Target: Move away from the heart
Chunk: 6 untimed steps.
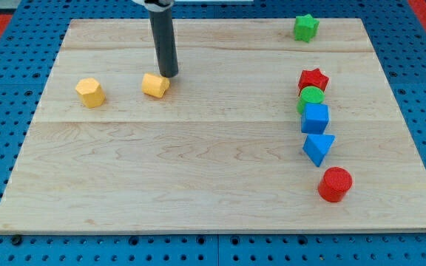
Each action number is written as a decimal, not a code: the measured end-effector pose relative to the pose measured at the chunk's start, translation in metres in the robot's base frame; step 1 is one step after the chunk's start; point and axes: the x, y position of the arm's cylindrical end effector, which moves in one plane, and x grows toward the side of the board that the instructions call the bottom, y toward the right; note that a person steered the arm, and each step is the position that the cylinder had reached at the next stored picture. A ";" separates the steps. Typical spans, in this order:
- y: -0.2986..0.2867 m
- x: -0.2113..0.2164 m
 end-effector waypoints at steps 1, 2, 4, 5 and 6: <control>-0.049 0.017; -0.070 0.020; 0.098 0.031; 0.109 0.038; 0.103 0.038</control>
